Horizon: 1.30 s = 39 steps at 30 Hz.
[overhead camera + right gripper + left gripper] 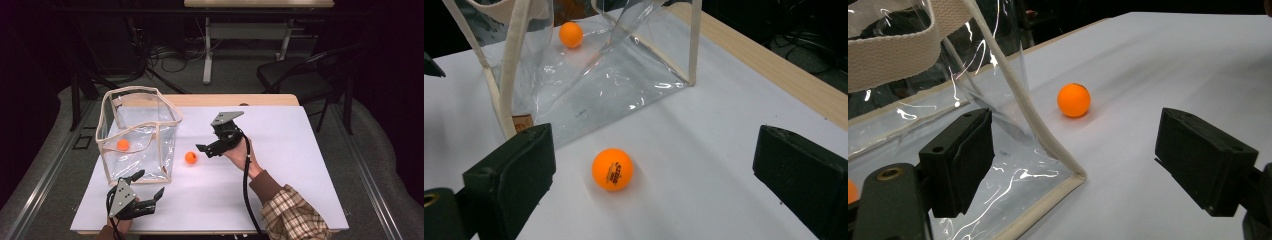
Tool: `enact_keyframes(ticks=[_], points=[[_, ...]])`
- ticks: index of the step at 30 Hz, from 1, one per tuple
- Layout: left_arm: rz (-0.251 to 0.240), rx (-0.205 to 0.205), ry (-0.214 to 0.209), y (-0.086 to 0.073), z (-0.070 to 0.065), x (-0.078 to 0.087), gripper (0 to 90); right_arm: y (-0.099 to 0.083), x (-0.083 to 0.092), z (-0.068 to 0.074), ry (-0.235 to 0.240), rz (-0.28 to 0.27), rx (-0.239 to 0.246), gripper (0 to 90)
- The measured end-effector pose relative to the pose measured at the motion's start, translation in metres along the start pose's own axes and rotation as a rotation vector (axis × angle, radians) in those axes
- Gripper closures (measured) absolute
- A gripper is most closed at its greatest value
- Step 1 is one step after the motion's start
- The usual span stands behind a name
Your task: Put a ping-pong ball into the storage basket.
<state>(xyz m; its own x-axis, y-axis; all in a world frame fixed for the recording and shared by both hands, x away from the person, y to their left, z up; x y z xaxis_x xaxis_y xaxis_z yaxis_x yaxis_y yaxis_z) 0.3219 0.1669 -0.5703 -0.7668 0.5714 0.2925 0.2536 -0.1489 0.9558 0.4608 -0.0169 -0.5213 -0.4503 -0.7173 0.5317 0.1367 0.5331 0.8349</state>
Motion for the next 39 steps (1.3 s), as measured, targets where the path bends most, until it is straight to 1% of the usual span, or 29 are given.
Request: enact_keyframes(ticks=[6, 12, 16, 19, 23, 25, 26, 39], points=[[0.001, -0.001, -0.001, 0.0, 0.0, 0.0, 15.8, -0.017, 0.001, 0.006, 0.0, 0.011, 0.0, 2.1], [-0.002, 0.0, -0.002, 0.0, 0.0, 0.001, 15.8, -0.03, 0.003, 0.011, -0.001, 0.007, -0.019, 1.1], [-0.001, -0.001, -0.001, 0.0, 0.001, 0.001, 15.8, -0.037, 0.004, 0.013, -0.014, 0.018, -0.01, 0.3], [-0.002, 0.001, 0.0, 0.0, 0.0, 0.001, 15.8, -0.042, 0.002, 0.015, -0.011, 0.03, -0.008, 0.1], [-0.004, 0.004, 0.0, 0.0, 0.0, 0.001, 15.8, -0.046, 0.0, 0.019, -0.008, 0.036, -0.002, 0.0], [-0.002, 0.002, 0.001, 0.0, 0.001, 0.002, 15.8, -0.048, -0.002, 0.021, -0.007, 0.051, 0.01, 0.0], [-0.003, 0.0, 0.001, 0.0, 0.001, 0.002, 15.8, -0.049, -0.002, 0.021, -0.007, 0.054, 0.007, 0.0], [-0.007, 0.003, -0.003, 0.0, 0.0, 0.002, 15.8, -0.051, -0.006, 0.023, -0.009, 0.059, 0.012, 0.0]])
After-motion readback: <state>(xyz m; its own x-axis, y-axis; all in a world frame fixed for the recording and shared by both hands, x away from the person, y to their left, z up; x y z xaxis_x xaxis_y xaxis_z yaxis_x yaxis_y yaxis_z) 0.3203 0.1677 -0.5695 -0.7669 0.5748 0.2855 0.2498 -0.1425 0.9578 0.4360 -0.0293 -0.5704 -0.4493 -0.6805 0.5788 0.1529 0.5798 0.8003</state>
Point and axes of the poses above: each handheld gripper's, and its own axes: x roughly backward along the jaws, y roughly out of its top, z roughly to its left, the point moved 10 cm from there along -x, roughly forward along the jaws, and after that the axes turned 11 degrees about x, right-handed, at the moved point
